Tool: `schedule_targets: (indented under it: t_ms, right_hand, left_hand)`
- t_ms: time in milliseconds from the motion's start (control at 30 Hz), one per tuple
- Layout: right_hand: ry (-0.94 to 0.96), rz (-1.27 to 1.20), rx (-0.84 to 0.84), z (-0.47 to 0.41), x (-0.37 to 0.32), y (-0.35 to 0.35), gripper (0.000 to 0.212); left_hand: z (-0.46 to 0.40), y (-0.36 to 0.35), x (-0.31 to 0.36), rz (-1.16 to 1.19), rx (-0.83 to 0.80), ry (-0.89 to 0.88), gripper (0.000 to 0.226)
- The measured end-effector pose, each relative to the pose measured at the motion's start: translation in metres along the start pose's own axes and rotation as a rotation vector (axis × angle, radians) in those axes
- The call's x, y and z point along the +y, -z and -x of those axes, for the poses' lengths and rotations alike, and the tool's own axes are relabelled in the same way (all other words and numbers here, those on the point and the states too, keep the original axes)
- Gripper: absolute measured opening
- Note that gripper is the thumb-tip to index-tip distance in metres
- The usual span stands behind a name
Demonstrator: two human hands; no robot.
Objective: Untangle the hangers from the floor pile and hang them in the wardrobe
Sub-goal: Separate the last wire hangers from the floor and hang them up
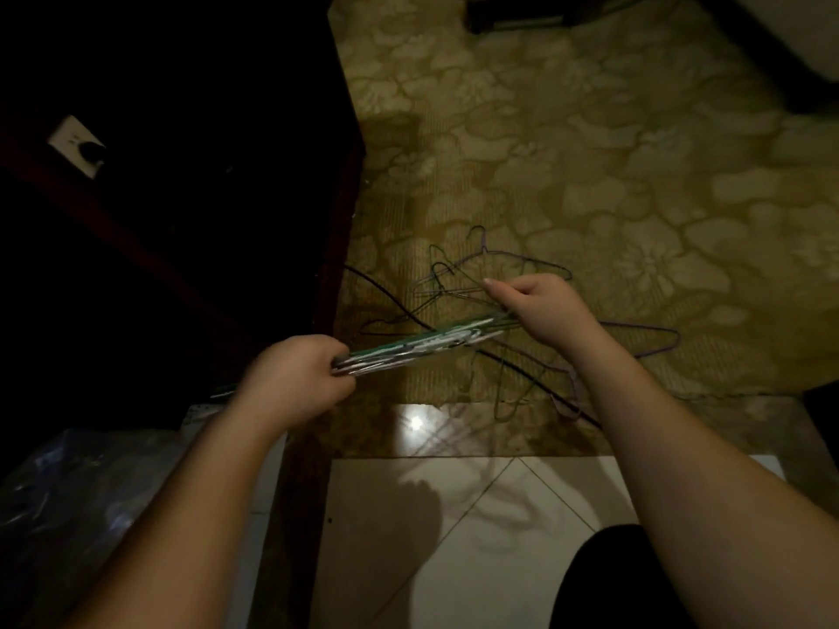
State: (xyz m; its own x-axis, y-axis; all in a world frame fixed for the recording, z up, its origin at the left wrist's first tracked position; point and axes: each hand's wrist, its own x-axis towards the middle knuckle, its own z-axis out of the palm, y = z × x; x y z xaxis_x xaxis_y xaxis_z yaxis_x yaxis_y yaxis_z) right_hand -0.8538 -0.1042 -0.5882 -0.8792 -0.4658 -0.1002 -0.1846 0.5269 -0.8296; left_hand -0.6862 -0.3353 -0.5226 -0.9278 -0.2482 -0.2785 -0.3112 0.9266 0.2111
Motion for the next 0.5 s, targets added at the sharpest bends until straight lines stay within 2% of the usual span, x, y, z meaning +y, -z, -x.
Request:
schedule_targets:
  t_ms: [100,167,300,367,433,500]
  right_hand:
    - [-0.022,-0.112,0.019,0.002,0.0,0.006,0.051]
    - [-0.042,-0.151,0.006,0.003,-0.002,0.009,0.049]
    - [-0.115,-0.248,-0.08,0.003,0.011,0.004,0.041]
    - [-0.138,-0.349,-0.102,0.001,0.021,0.0,0.033]
    - [-0.163,-0.327,-0.01,-0.002,0.03,0.004,0.024]
    - [-0.226,-0.358,0.202,-0.005,0.042,0.013,0.022]
  left_hand:
    - [-0.001,-0.002,0.005,0.058,0.114,-0.124,0.019]
    - [-0.004,-0.006,0.01,0.111,0.114,-0.15,0.011]
    - [-0.009,-0.011,0.018,0.253,0.102,-0.03,0.013]
    - [-0.012,-0.011,0.015,0.361,0.095,0.021,0.021]
    - [-0.015,-0.013,0.014,0.439,0.053,0.084,0.014]
    - [-0.02,-0.019,0.013,0.52,0.005,0.169,0.009]
